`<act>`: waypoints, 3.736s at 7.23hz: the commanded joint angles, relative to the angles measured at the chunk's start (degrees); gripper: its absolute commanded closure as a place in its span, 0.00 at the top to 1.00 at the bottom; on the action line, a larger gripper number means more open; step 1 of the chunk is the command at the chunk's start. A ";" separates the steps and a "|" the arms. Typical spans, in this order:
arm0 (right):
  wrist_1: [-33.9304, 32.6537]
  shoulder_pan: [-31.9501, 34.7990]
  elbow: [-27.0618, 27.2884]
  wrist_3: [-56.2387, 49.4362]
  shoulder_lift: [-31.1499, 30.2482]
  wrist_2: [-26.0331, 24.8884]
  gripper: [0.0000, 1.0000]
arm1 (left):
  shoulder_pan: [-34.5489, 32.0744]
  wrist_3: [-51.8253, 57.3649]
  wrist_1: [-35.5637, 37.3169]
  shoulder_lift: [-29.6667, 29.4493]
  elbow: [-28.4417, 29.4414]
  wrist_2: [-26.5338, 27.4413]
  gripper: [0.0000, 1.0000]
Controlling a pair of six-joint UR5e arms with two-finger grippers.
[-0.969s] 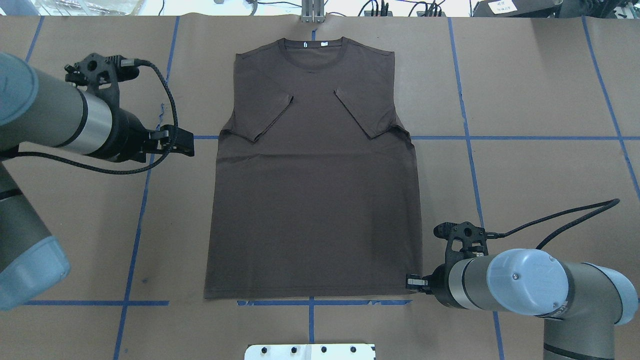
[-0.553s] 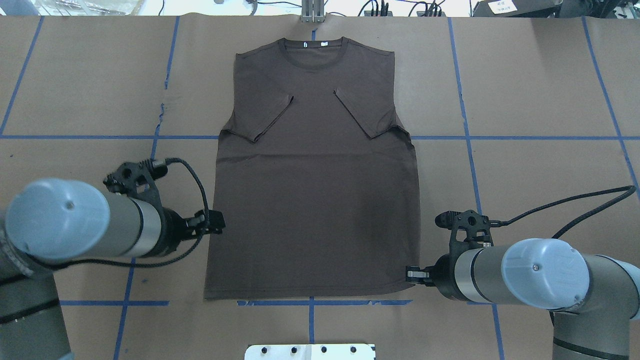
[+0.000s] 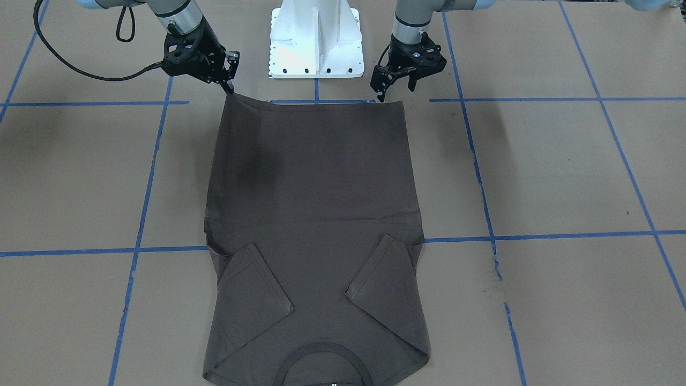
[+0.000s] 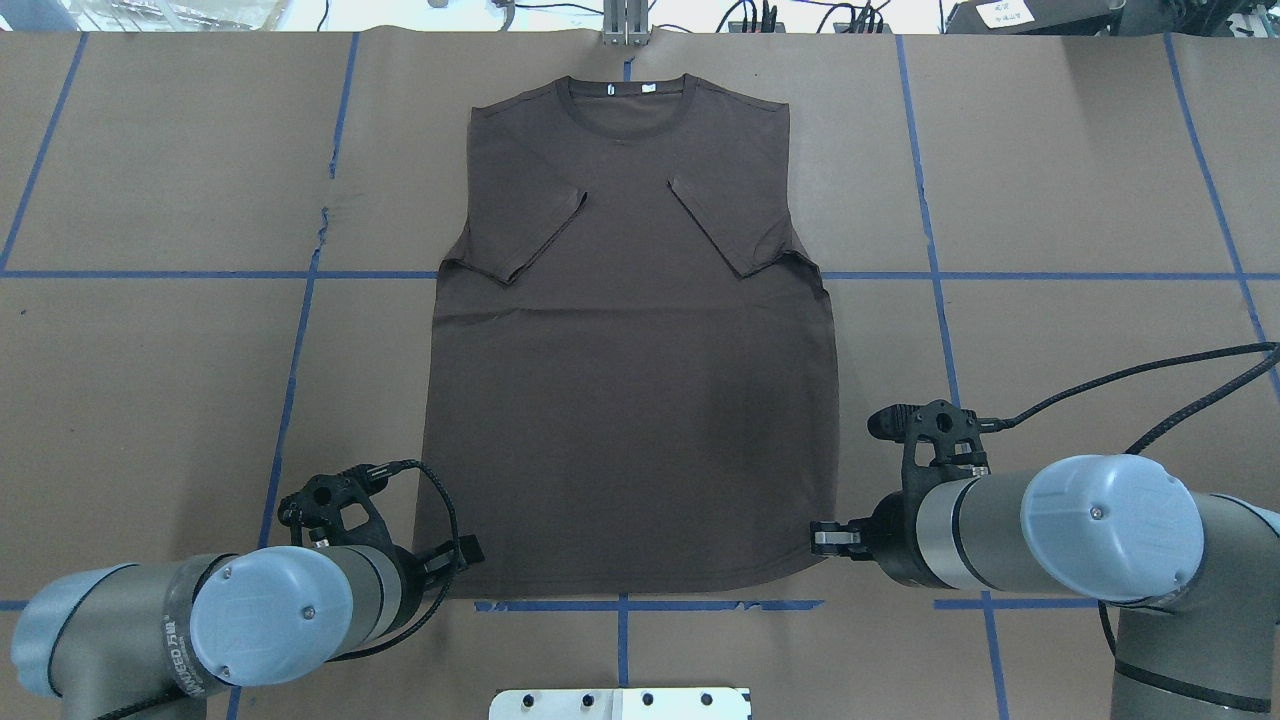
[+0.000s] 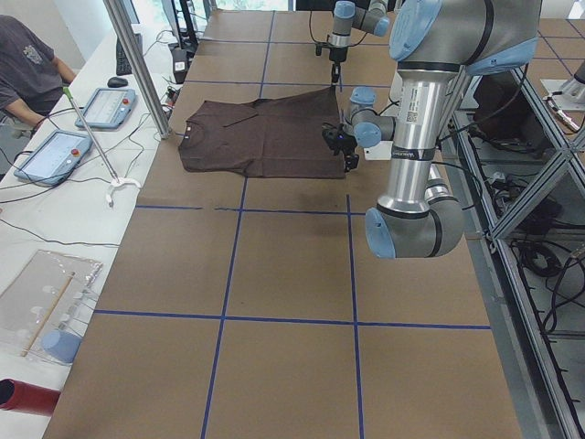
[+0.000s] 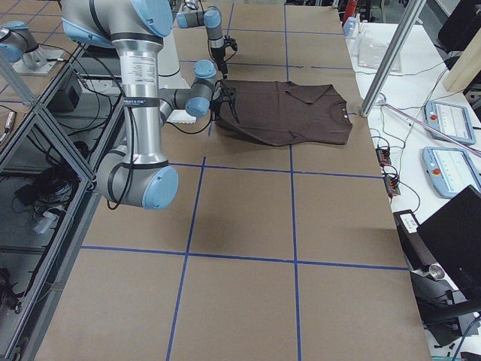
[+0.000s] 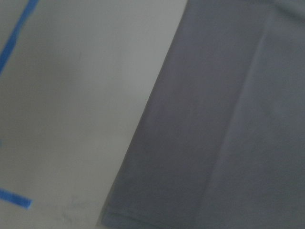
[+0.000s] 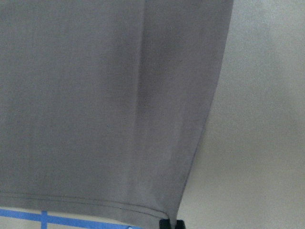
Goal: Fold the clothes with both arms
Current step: 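Grasp the hem corners nearest the robot with both grippers, then lift the hem with both grippers and fold it toward the collar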
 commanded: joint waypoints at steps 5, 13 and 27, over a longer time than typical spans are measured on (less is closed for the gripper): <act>0.00 0.13 0.26 -0.04 0.10 0.04 0.00 | 1.76 -0.70 -1.70 -0.31 4.35 1.17 0.91; 0.00 0.48 0.62 -0.04 -0.08 0.21 0.00 | 1.59 -0.70 -1.70 -0.58 3.56 0.82 0.02; -0.52 11.33 -0.54 -27.86 4.25 12.34 0.00 | -4.61 12.96 10.52 -1.43 -19.06 -6.92 0.00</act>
